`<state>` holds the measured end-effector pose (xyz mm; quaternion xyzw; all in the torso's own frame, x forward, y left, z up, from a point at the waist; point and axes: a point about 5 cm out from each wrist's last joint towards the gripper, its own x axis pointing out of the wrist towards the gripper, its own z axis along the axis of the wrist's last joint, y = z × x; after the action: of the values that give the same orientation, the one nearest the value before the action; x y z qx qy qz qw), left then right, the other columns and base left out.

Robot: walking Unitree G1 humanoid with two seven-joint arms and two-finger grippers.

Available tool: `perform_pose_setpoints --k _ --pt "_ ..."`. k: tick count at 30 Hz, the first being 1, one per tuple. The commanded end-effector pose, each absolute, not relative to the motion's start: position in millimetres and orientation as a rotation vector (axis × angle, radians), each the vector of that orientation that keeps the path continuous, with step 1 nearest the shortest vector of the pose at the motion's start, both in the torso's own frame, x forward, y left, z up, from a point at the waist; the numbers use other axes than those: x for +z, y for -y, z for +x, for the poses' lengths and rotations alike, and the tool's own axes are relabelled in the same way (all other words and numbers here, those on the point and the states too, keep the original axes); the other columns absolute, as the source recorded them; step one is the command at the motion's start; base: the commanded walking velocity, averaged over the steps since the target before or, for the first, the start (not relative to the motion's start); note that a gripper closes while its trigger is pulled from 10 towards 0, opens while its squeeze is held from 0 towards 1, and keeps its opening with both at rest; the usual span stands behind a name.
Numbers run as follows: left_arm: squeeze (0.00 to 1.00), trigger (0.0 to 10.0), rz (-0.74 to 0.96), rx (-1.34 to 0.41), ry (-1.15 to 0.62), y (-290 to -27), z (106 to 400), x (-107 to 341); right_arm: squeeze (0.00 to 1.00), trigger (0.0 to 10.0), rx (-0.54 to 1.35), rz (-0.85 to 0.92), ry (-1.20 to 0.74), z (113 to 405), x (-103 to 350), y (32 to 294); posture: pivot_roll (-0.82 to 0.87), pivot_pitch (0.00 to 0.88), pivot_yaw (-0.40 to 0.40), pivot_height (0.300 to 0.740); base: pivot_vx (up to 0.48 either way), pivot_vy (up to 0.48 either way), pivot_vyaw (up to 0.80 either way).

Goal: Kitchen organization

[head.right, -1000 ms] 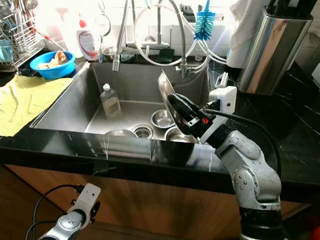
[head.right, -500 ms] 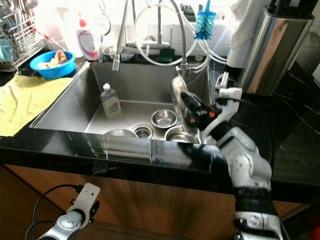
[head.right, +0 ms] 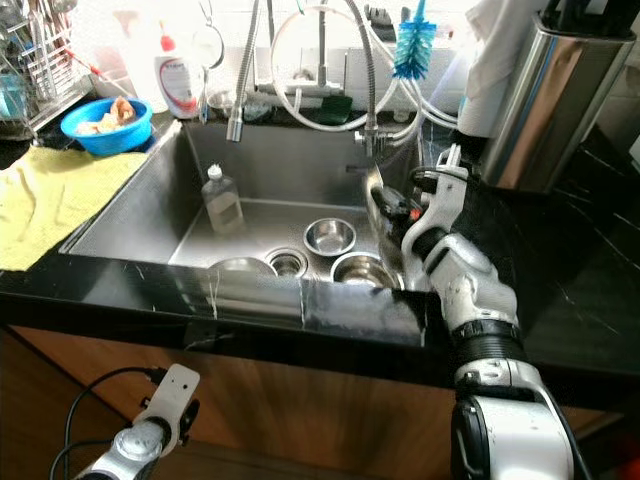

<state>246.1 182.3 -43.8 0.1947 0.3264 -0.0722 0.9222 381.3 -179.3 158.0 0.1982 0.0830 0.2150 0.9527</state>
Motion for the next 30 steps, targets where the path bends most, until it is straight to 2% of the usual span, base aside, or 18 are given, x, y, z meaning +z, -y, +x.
perform_pose_setpoints --k 1,6,7,8,9,10,22,23,30 --pt "0.00 10.0 0.407 -0.137 -0.681 -185.5 244.5 -44.8 0.00 10.0 0.467 0.377 -0.133 385.9 168.8 173.9 -0.11 0.000 0.025 0.740 0.000 0.000 0.00" --pt "0.00 10.0 0.406 -0.138 -0.681 -185.1 243.9 -45.2 0.00 10.0 0.499 0.356 -0.139 387.0 167.6 170.1 -0.11 0.000 0.020 0.740 0.000 0.000 0.00" --pt "0.00 10.0 0.406 -0.139 -0.682 -184.9 243.7 -45.4 0.10 10.0 0.504 0.353 -0.144 386.8 165.9 170.2 -0.11 0.000 0.021 0.740 0.000 0.000 0.00" --pt "0.00 10.0 0.407 -0.140 -0.682 -184.9 243.6 -45.4 0.40 10.0 0.505 0.353 -0.146 386.8 165.4 170.4 -0.11 0.000 0.021 0.740 0.000 0.000 0.00" --pt "0.00 10.0 0.407 -0.141 -0.682 -184.8 243.5 -45.5 0.91 10.0 0.504 0.355 -0.147 386.7 164.9 170.7 -0.11 0.000 0.020 0.740 0.000 0.000 0.00" --pt "0.00 10.0 0.407 -0.141 -0.683 -184.8 243.4 -45.6 1.00 10.0 0.502 0.355 -0.148 386.6 164.7 170.9 -0.11 0.000 0.021 0.740 0.000 0.000 0.00" --pt "0.00 10.0 0.406 -0.143 -0.685 -184.1 243.3 -45.8 0.98 10.0 0.509 0.334 -0.145 386.7 163.1 171.0 -0.11 0.000 0.018 0.740 0.000 0.000 0.00" --pt "0.00 10.0 0.405 -0.141 -0.687 -184.3 242.6 -46.3 0.00 10.0 0.502 0.328 -0.135 386.7 164.0 172.5 -0.11 0.000 0.018 0.740 0.000 0.000 0.00" --pt "0.00 10.0 0.400 -0.138 -0.693 -183.8 241.1 -47.5 0.00 10.0 0.500 0.292 -0.141 386.8 165.0 175.2 -0.12 0.000 0.012 0.740 0.000 0.000 0.00"
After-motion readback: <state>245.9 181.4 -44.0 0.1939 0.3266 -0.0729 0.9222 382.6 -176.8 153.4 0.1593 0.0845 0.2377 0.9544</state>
